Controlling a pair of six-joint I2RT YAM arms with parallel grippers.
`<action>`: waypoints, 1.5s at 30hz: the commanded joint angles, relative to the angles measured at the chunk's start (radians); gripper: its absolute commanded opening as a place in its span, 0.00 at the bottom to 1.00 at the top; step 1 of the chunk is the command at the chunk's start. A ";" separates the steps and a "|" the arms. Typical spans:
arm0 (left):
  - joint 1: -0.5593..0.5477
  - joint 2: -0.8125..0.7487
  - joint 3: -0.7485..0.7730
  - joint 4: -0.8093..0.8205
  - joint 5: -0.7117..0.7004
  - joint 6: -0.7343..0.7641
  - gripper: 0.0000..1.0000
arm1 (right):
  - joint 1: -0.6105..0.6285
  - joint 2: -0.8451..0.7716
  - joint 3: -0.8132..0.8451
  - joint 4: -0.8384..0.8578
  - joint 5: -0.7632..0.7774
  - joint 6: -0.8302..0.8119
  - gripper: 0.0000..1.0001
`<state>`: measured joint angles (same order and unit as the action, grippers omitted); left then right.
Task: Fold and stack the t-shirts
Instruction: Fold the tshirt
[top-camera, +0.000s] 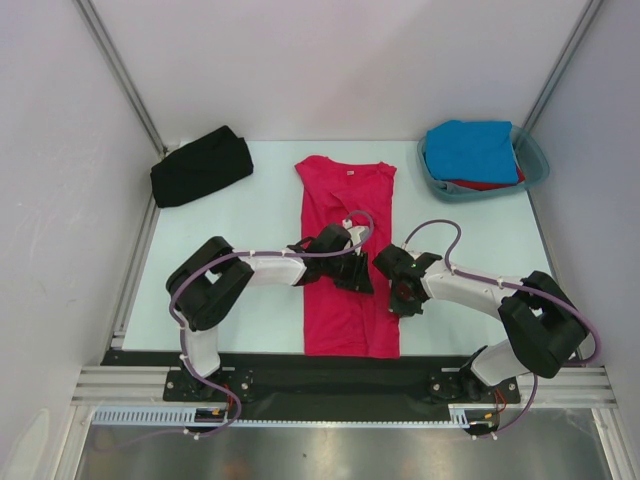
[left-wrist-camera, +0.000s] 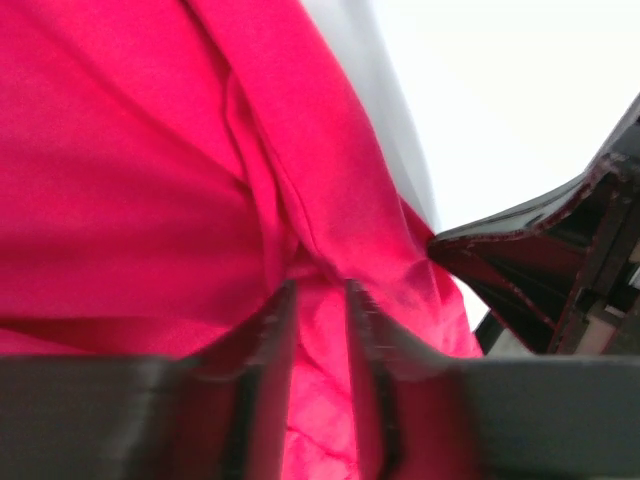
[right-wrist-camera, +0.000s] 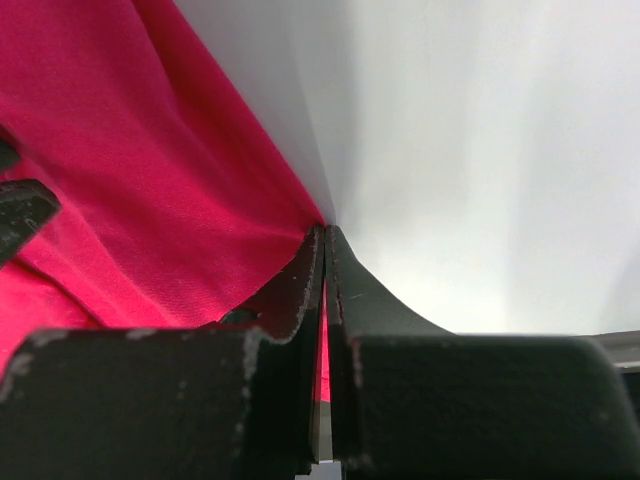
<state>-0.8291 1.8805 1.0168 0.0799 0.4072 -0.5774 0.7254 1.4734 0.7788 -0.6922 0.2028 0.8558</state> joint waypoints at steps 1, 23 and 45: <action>-0.005 -0.012 0.037 -0.012 -0.033 0.008 0.40 | 0.002 0.051 -0.042 0.003 0.064 -0.003 0.00; -0.018 0.009 0.057 -0.072 -0.148 0.030 0.53 | 0.003 0.056 -0.041 0.013 0.055 -0.006 0.00; -0.045 0.035 0.078 -0.085 -0.100 0.033 0.04 | 0.003 0.070 -0.038 0.020 0.047 -0.009 0.00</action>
<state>-0.8700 1.9118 1.0775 -0.0132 0.2691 -0.5518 0.7273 1.4822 0.7856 -0.6952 0.2024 0.8406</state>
